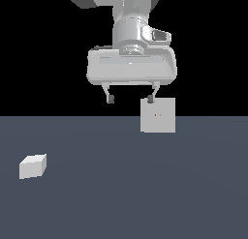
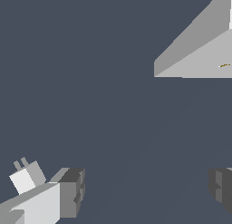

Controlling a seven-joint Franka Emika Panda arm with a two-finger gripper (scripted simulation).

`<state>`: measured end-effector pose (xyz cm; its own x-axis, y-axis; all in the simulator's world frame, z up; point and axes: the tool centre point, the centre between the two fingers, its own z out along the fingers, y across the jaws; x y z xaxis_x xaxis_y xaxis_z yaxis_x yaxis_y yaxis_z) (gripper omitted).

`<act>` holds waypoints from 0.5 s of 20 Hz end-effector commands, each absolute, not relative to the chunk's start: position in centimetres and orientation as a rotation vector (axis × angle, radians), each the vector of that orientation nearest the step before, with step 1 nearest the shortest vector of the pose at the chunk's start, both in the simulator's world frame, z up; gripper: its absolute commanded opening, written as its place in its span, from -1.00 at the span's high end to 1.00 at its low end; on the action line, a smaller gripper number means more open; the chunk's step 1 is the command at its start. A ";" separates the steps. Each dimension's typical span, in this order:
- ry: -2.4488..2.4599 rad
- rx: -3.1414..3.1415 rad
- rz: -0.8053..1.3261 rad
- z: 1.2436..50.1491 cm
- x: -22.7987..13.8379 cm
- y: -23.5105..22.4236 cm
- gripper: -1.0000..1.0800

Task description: Plug the charger into the wall socket.

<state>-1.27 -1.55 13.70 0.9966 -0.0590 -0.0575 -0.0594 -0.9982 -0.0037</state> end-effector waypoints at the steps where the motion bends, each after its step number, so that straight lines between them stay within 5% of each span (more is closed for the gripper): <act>1: 0.093 -3.133 0.090 13.7 -1.3 -1.5 -0.92; 10: 0.035 -3.132 0.051 13.2 -1.6 0.0 -0.92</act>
<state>-1.53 -0.50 13.32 0.9987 -0.0328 -0.0392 -0.0331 -0.9994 -0.0074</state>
